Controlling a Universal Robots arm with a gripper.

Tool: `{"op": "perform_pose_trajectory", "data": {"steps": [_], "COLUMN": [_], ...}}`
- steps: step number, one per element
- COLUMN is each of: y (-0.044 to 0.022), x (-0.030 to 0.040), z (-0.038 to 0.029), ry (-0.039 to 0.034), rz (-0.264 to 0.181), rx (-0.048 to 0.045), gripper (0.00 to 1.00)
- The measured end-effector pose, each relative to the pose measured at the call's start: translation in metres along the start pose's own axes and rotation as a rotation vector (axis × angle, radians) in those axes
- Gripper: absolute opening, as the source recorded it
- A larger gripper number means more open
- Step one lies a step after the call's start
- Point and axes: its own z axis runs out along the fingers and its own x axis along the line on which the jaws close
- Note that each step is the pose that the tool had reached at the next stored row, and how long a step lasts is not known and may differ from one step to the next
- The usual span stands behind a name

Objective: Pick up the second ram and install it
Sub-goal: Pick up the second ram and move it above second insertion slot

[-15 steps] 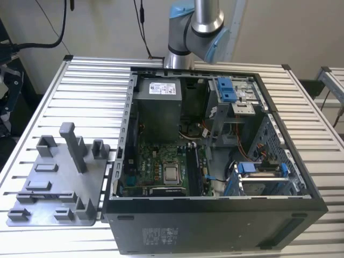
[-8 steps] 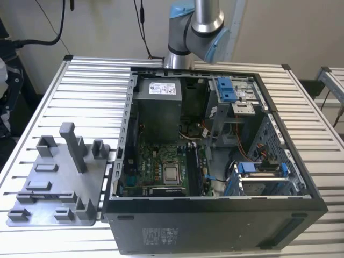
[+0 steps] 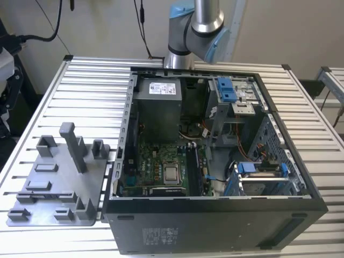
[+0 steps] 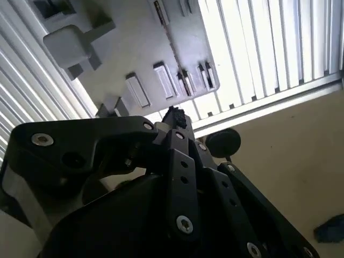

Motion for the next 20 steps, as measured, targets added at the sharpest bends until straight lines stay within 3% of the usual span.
{"op": "perform_pose_trajectory", "data": {"steps": [20], "y": [0.0001], "x": [0.0000], "z": [0.0000], "ry": [0.0169], "rz": [-0.355], "rx": [0.0093], "gripper": [0.11]}}
